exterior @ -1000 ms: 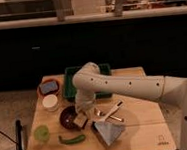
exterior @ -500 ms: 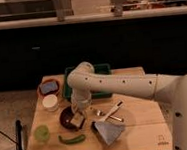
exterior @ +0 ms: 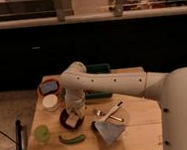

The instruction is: Place eraser in purple bowl

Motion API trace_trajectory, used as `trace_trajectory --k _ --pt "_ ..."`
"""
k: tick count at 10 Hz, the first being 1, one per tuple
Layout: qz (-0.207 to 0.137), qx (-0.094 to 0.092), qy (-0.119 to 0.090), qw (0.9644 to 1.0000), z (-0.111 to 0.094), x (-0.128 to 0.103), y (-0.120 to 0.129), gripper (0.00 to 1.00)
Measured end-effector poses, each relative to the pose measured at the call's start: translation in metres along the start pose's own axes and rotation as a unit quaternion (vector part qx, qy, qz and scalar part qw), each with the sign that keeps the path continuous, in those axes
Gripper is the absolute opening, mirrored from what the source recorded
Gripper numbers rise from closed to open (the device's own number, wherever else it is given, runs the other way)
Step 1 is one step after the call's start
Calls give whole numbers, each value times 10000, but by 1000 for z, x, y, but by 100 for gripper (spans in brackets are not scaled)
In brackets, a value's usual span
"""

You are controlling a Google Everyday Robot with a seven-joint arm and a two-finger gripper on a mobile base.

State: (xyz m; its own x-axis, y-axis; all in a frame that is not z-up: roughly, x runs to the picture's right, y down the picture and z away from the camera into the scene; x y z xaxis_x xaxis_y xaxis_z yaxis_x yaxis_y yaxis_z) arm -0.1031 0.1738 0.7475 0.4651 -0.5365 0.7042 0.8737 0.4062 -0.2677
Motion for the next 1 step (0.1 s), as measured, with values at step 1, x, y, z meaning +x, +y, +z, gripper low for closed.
trace_trajectory --k 1 --pt "-35 -22 -6 10000 1 -1 -2 0"
